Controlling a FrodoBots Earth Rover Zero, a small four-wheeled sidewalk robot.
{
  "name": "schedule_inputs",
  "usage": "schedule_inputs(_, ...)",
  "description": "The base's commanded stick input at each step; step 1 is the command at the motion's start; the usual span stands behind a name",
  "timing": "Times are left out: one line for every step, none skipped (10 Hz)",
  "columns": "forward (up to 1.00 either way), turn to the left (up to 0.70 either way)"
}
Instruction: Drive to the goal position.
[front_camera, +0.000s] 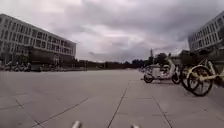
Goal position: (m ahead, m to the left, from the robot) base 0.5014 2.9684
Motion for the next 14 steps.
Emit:
schedule_inputs(0.27, -0.01)
schedule_inputs(0.03, 0.0)
schedule_inputs(0.0, 0.0)
schedule_inputs(0.0, 0.0)
schedule_inputs(0.0, 0.0)
schedule_inputs(0.0, 0.0)
schedule_inputs(0.0, 0.0)
schedule_inputs(0.0, 0.0)
schedule_inputs(0.0, 0.0)
schedule_inputs(0.0, 0.0)
schedule_inputs(0.0, 0.0)
schedule_inputs(0.61, -0.01)
schedule_inputs(0.7, -0.01)
schedule_inputs(0.7, -0.01)
